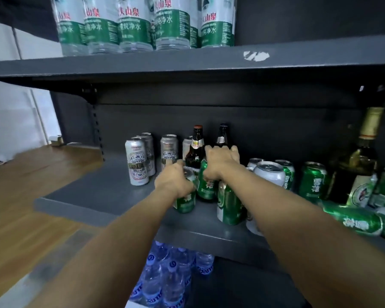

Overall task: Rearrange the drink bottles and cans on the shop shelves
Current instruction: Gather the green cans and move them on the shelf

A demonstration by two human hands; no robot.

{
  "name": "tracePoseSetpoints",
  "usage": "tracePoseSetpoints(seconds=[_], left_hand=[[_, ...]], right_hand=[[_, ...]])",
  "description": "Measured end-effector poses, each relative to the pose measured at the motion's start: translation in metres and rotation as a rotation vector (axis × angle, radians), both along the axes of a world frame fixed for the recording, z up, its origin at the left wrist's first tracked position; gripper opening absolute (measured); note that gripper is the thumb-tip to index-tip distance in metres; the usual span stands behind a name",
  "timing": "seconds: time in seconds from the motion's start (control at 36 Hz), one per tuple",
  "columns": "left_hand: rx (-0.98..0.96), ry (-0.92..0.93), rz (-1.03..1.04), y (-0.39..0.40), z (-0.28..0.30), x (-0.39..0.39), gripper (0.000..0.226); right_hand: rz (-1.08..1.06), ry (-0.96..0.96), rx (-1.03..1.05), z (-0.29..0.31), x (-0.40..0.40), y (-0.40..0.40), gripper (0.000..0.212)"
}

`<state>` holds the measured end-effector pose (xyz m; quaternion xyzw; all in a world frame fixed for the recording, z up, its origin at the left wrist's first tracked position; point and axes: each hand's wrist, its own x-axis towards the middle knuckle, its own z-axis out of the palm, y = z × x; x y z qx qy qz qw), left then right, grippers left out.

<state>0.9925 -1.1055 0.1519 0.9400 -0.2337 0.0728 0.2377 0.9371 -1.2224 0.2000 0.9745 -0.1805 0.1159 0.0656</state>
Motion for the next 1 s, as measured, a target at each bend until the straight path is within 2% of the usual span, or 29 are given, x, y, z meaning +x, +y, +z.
tracePoseSetpoints(seconds=[0.11,0.25,0.33,0.44,0.53,0.58,0.64,0.69,0.75,0.83,1.0], left_hand=[[0.017,-0.003,-0.138,-0.010,-0.004,0.010,0.074],[0.057,-0.044,-0.226,-0.023,-0.007,0.013,0.067],[0.074,-0.058,-0.252,-0.026,-0.009,0.019,0.071],[0.054,0.027,-0.343,-0.022,-0.010,0.039,0.082],[-0.130,0.164,-0.349,-0.018,-0.007,0.055,0.073],[-0.270,0.172,-0.285,-0.019,-0.005,0.066,0.062],[-0.375,0.143,-0.188,-0.022,-0.002,0.077,0.055],[-0.432,0.172,-0.156,-0.029,0.000,0.085,0.061],[-0.414,0.220,-0.188,-0.040,0.001,0.088,0.080],[-0.359,0.250,-0.213,-0.055,0.002,0.090,0.096],[-0.230,0.180,-0.210,-0.064,0.000,0.100,0.097]], right_hand=[[-0.181,0.073,0.031,-0.001,0.010,0.000,0.065],[-0.353,0.129,0.049,-0.007,0.023,-0.003,0.068],[-0.416,0.174,0.062,-0.013,0.029,-0.007,0.073],[-0.444,0.236,0.093,-0.023,0.035,-0.014,0.074],[-0.445,0.306,0.156,-0.010,0.037,-0.017,0.061],[-0.436,0.269,0.252,0.009,0.036,-0.021,0.050],[-0.448,0.153,0.354,0.028,0.036,-0.026,0.047],[-0.489,0.027,0.402,0.039,0.037,-0.034,0.048],[-0.520,-0.050,0.414,0.039,0.040,-0.041,0.048],[-0.496,-0.018,0.479,0.027,0.049,-0.049,0.061],[-0.508,0.012,0.632,0.001,0.078,-0.064,0.091]])
